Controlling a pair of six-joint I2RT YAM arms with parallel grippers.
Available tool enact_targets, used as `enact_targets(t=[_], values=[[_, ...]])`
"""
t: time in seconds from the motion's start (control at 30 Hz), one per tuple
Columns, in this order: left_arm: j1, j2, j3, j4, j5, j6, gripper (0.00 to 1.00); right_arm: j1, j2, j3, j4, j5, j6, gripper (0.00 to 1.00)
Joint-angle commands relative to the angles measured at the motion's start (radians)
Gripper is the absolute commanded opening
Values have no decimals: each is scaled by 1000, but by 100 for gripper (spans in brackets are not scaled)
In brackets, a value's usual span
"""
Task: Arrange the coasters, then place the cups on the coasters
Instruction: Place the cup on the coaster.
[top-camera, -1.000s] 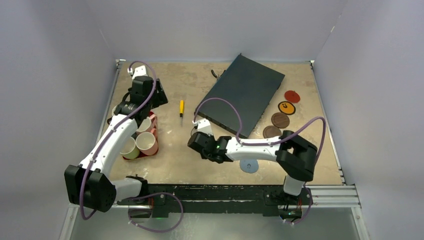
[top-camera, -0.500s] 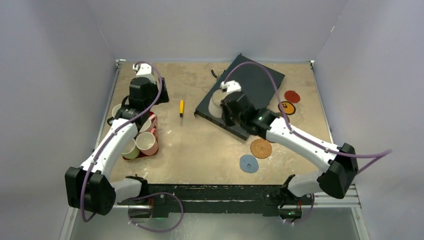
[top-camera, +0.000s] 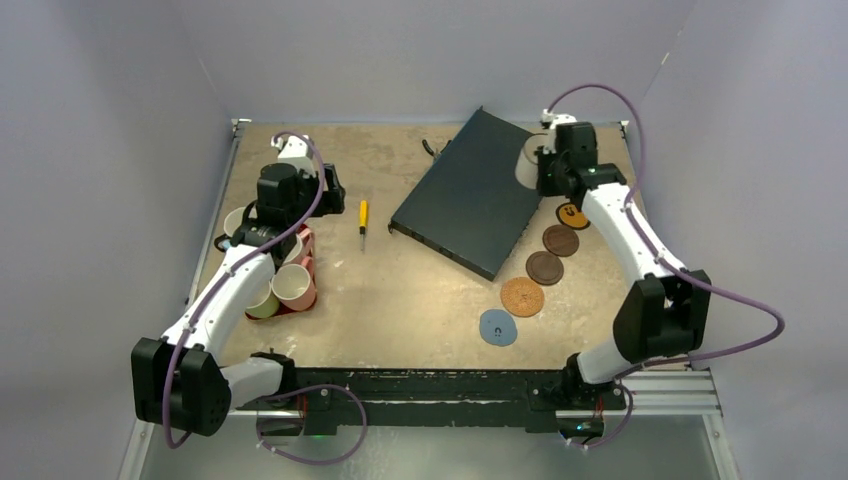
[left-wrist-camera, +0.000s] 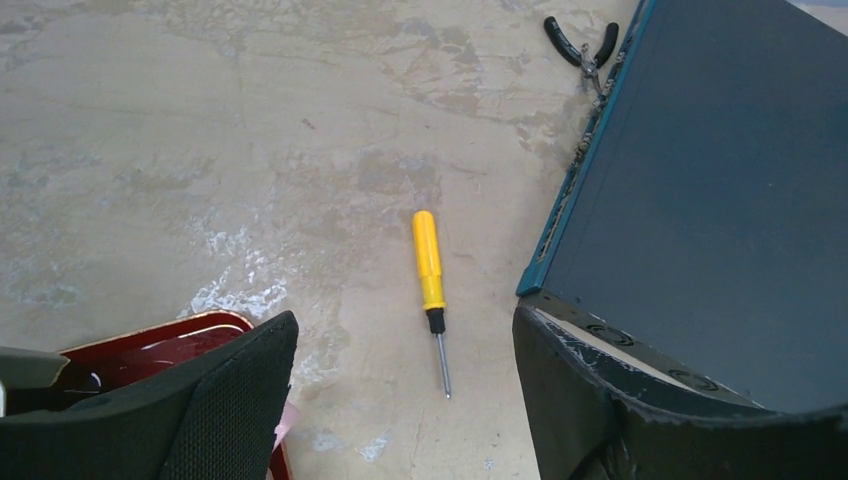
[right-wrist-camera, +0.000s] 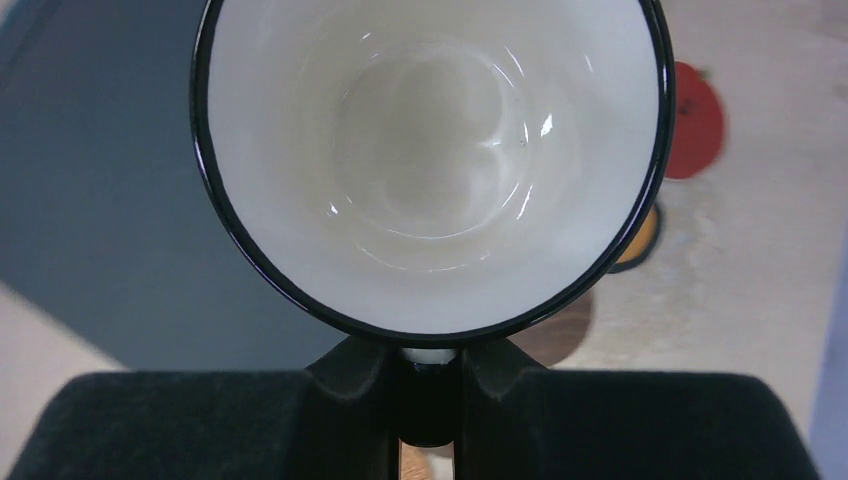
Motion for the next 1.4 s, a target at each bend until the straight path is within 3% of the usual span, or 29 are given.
enact_targets(t=[0.0, 0.07, 0.37, 0.5, 0.7, 1.07, 1.37], values=[[8, -34, -4, 56, 66, -6, 74, -151, 36, 82, 131, -47, -100, 0], [7, -44, -15, 68, 67, -5, 74, -212, 60, 79, 165, -101, -122, 0], [7, -36, -14, 72, 92, -8, 73, -376, 193, 116, 149, -41, -208, 0], [6, -30, -21, 80, 106, -7, 73, -435, 248, 136, 168, -134, -208, 0], [-20, -15, -27, 87, 120, 5, 73, -450, 317, 189, 168, -96, -256, 0], [-41, 2, -28, 83, 110, 17, 73, -490, 375, 200, 223, -264, -355, 0], [-46, 12, -31, 83, 108, 29, 71, -502, 411, 212, 197, -262, -416, 0]])
